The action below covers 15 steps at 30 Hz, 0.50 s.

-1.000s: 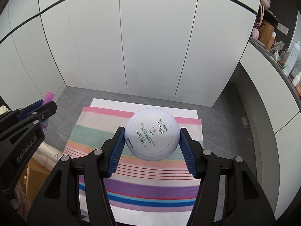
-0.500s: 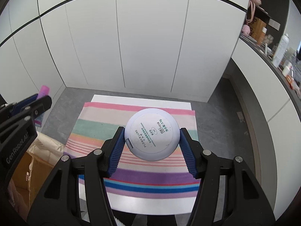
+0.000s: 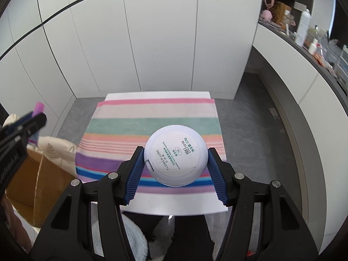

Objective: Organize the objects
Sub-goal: 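Lift and carry the blue bottle and white compact over the cardboard box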

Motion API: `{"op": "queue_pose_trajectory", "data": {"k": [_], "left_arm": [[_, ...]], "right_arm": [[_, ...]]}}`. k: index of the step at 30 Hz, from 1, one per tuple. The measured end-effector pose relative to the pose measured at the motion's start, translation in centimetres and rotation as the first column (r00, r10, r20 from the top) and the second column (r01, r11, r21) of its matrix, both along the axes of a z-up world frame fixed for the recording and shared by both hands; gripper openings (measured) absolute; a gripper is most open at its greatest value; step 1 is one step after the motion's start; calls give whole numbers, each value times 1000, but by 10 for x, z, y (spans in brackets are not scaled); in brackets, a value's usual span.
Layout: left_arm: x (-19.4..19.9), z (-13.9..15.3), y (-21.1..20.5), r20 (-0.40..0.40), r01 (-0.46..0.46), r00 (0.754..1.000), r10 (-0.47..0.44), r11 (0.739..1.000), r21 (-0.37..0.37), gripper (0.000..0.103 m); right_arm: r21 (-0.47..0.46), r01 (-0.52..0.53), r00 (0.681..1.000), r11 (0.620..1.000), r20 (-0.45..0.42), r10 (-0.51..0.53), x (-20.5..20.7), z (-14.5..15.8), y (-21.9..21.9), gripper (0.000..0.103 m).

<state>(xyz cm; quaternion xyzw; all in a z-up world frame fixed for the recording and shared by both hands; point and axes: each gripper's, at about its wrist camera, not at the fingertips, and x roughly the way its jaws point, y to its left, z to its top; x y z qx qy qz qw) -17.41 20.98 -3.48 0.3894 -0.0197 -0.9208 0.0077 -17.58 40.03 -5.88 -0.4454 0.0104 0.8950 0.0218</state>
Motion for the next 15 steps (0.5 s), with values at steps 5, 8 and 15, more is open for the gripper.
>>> {"op": "queue_pose_trajectory", "data": {"k": [5,8,15], "left_arm": [[19,-3,-4,-2,14,1000,-14,1000,20,19],[22,-3,-7,-7,13,1000,-13,1000,20,19],[20,-9,-33,5,-31,1000,31,999,27,19]], "right_arm": [[4,24,1000,1000,-5,-24,36,-12,4,60],[2,28,1000,1000,5,-28,44,-18,4,60],[-9,6,1000,1000,24,-6,37,-24,-8,60]]}}
